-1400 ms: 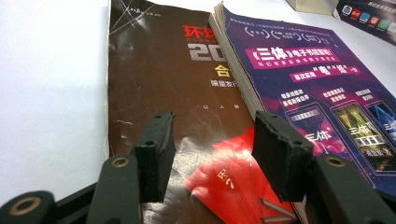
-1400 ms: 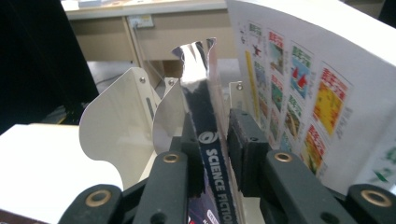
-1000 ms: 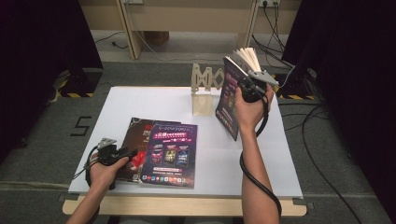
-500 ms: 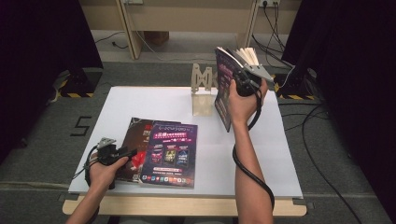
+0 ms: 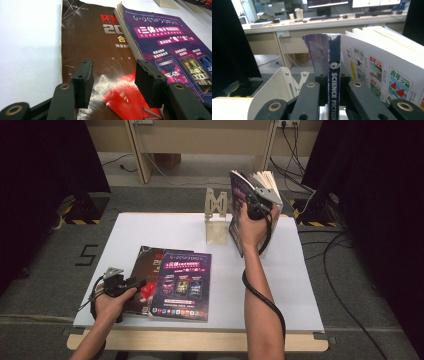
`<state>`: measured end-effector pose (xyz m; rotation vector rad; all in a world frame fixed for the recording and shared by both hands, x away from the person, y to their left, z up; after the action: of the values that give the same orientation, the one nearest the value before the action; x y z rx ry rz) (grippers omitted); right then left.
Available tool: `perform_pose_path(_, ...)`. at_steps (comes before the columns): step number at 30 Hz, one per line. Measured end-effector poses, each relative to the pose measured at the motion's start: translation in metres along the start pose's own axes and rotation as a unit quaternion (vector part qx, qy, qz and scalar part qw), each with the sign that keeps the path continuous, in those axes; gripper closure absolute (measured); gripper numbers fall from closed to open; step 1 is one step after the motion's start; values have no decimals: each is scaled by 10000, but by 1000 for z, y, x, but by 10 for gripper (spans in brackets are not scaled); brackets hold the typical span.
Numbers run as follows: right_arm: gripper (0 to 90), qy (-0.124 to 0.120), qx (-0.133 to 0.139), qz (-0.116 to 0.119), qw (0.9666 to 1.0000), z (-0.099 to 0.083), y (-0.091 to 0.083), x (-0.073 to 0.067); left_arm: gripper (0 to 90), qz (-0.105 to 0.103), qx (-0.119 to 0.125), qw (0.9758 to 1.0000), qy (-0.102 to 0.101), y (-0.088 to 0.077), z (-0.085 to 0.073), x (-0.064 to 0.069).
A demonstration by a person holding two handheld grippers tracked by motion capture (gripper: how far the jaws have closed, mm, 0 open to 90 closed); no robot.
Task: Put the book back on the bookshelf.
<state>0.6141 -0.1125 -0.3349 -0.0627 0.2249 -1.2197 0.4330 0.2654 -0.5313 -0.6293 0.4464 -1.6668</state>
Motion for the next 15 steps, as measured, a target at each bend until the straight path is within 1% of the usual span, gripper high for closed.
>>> perform_pose_path(2,843,37,48,0,10000,0,-1,-1,483,-1,1,10000,1,0,0,0)
perform_pose_path(5,840,-77,29,-47,10000,-1,-4,-2,483,-3,-5,10000,9,0,0,1)
perform_pose_path(6,834,-60,-8,-75,10000,-3,-6,-2,482,-4,-3,10000,8,-1,0,1)
perform_pose_path(7,825,-28,-38,-30,10000,-4,-7,-2,482,0,-1,10000,5,-1,0,1)
perform_pose_path(8,820,-48,-60,-29,10000,-6,-9,-2,482,3,3,10000,1,-1,0,0)
perform_pose_path(10,797,38,-210,-79,9997,-11,-12,-1,482,6,1,10000,2,-1,0,0)
perform_pose_path(12,777,91,-316,-51,9994,-14,-15,1,482,3,-2,10000,8,-1,0,1)
perform_pose_path(14,775,111,-366,-110,9992,-14,-19,3,482,-1,-17,10000,24,-1,-1,1)
perform_pose_path(15,770,116,-377,-97,9992,-13,-21,4,482,1,-25,10000,32,-1,-1,1)
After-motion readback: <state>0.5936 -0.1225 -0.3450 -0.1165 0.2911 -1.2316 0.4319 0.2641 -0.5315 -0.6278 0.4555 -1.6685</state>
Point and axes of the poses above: each handheld gripper's, and its own axes: y roughly forward along the jaws, z roughly out of its top, x roughly to its right, the point moved 8 cm from there along y, roughly forward along the jaws, and after that the axes turned 11 degrees about z, right-handed, at the moved point
